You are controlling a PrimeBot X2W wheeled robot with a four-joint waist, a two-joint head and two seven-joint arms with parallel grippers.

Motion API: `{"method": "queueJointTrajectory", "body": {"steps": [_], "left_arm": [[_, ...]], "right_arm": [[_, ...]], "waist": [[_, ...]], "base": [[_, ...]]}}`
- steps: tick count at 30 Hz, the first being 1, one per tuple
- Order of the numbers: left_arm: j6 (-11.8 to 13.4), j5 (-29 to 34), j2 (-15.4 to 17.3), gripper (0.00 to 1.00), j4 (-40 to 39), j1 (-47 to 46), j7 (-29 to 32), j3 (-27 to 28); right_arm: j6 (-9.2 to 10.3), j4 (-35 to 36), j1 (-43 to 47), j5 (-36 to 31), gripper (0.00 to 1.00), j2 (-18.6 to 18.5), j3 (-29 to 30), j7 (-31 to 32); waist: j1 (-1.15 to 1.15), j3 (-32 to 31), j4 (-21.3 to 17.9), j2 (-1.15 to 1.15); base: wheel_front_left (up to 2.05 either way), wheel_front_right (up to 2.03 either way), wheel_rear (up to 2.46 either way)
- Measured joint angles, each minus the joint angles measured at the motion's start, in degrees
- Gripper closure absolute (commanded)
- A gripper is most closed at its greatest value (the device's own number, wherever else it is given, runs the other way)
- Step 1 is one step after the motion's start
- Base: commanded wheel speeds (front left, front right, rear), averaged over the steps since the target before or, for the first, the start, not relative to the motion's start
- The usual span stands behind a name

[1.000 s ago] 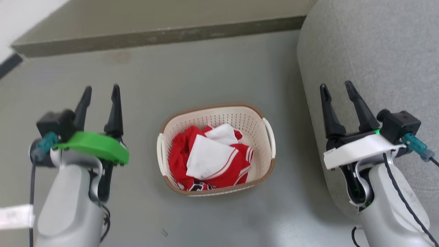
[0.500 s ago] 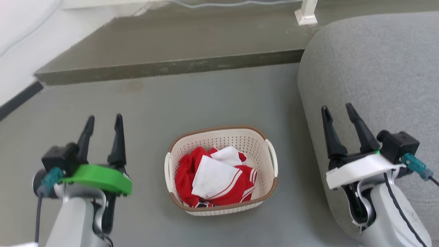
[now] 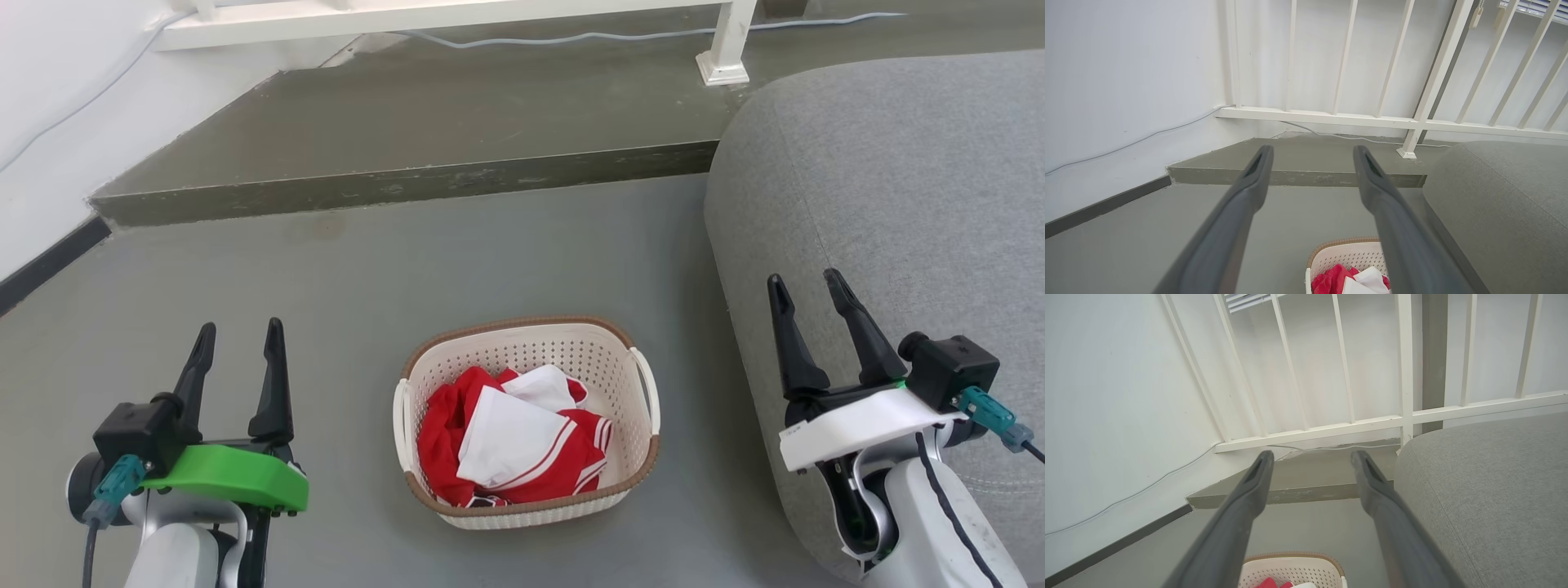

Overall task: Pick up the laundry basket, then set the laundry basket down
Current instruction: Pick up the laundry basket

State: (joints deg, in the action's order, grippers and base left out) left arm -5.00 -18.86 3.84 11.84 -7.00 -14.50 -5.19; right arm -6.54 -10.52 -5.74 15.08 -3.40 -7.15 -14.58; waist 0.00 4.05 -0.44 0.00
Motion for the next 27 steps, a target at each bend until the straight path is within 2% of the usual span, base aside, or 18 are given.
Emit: {"method": "queueJointTrajectory", "body": {"steps": [27], "left_arm": [[0.1, 0.6, -1.0, 0.0, -4.1, 1.8, 0.0, -0.2]], "right_arm": [[-0.19, 1.8, 0.6, -0.5, 0.0, 0.1, -0.2, 0.0]], "waist": [[0.0, 2.3, 0.3, 0.0]], "base": [[0.0, 0.0, 0.0]]}}
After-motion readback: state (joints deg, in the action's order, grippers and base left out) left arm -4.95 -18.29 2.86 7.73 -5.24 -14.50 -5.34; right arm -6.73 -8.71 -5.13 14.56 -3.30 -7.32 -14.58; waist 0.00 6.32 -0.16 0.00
